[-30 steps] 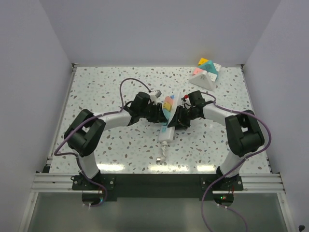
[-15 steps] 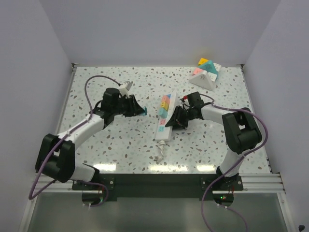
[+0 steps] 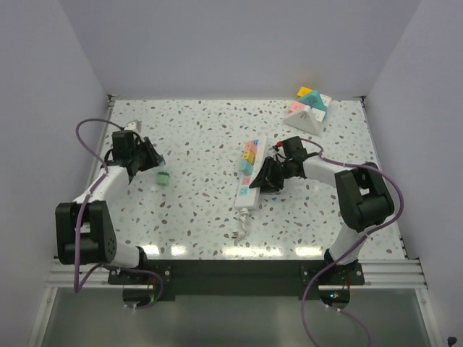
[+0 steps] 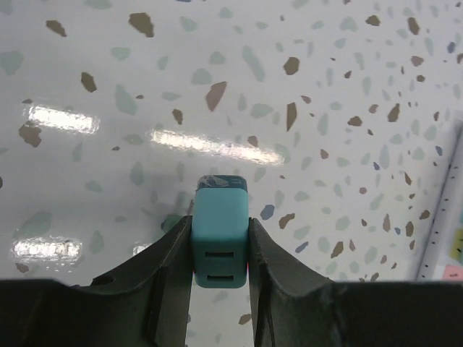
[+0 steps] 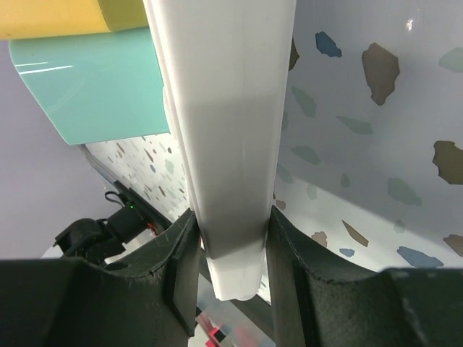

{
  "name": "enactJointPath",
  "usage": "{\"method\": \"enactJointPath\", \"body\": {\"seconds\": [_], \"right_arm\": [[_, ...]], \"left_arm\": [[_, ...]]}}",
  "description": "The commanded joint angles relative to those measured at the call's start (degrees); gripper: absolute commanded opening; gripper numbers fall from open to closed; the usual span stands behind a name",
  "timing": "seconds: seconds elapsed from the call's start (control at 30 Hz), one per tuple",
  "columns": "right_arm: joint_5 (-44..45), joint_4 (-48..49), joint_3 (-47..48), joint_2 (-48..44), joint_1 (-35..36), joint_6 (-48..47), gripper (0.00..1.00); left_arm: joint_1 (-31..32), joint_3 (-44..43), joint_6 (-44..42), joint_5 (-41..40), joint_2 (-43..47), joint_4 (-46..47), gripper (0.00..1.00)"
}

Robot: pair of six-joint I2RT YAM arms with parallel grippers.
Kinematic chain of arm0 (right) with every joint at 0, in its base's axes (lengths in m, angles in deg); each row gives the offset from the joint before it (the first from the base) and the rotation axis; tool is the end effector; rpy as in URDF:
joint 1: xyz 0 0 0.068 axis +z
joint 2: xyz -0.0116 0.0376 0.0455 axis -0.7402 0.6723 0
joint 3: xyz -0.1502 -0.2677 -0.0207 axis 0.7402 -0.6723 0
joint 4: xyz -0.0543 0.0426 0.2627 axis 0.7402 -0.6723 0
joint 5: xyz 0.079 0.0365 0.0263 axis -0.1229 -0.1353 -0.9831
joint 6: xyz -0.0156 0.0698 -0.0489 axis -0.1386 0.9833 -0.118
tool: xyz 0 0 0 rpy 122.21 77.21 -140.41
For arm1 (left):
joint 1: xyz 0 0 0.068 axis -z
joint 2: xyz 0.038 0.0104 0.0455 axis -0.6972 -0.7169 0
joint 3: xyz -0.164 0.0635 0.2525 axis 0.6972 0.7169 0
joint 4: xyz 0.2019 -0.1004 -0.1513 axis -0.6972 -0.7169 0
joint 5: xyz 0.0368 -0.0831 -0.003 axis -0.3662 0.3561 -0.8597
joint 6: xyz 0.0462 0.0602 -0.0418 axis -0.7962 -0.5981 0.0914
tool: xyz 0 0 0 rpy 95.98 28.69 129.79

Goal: Pull the plug off the socket

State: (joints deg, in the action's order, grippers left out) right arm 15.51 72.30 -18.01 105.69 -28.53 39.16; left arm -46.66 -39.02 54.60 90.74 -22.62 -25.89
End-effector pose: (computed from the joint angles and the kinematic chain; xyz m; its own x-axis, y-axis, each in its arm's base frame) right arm 0.3322 0.1615 0.1444 -0.9688 0.2472 -0.0177 0.1685 0.7095 0.6842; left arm 0.3307 -0.0005 0.2280 -0.6323 -0.4225 -0.6494 -0.1643 0.8923 -0.4206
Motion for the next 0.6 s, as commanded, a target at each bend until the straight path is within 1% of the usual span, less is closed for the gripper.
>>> {"method": "enactJointPath", "body": {"seconds": [0.0,0.03,0.07,0.1,0.13,0.2,0.23,0.3,0.33,0.4,0.47,0.5,0.53,0.57], "right_arm": [[16.79,-9.63,-1.87,1.37,-0.59,-3.72,0.0],[16.36,-9.81,-1.78,1.28,-0.59,-3.9,0.0],[16.0,-9.81,-1.61,1.19,-0.59,-4.07,0.0],[15.74,-9.9,-1.34,1.36,-0.59,-4.25,0.0],[15.39,-9.98,-1.25,1.28,-0.5,-4.42,0.0],[14.78,-9.98,-1.08,1.1,-0.5,-5.04,0.0],[14.07,-9.98,-0.82,0.92,-0.24,-5.3,0.0],[14.33,-10.95,0.06,0.57,0.11,-6.09,0.0],[14.51,-11.12,0.33,0.14,0.55,-6.36,0.0],[14.68,-12.09,1.38,-0.04,1.08,-6.8,0.0],[14.86,-12.62,2.08,-0.04,2.22,-6.89,0.0],[15.03,-12.71,2.78,-0.04,2.57,-6.71,0.0],[15.03,-12.8,3.14,0.04,3.53,-6.45,0.0],[14.86,-12.62,3.4,0.31,3.8,-6.1,0.0]], "left_arm": [[-2.37,-1.93,-2.37,2.22,-4.13,1.81,0.1],[-2.38,-2.81,-2.28,2.74,-5.19,1.99,0.14],[-2.46,-2.9,-2.02,3.27,-6.77,2.25,0.26],[-2.38,-2.9,-1.67,3.8,-7.39,3.21,0.34],[-2.46,-2.81,-1.4,4.07,-7.83,3.48,0.48],[-2.46,-2.55,-1.14,3.72,-8.19,4.1,0.62],[-2.38,-2.55,-0.88,3.02,-8.1,3.84,0.77],[-2.38,-2.38,-0.7,0.92,-7.05,2.87,0.91],[-2.38,-2.29,-0.35,0.12,-6.35,2.52,1.0],[-2.2,-1.85,0.7,-0.24,-3.19,2.25,1.0],[-0.54,-0.97,1.14,0.9,0.57,3.91,1.0],[0.69,-1.23,1.15,3.51,1.38,4.18,1.0],[4.01,-1.67,1.15,5.19,1.74,4.36,1.0],[6.04,-2.19,1.23,6.52,1.48,4.36,1.0]]}}
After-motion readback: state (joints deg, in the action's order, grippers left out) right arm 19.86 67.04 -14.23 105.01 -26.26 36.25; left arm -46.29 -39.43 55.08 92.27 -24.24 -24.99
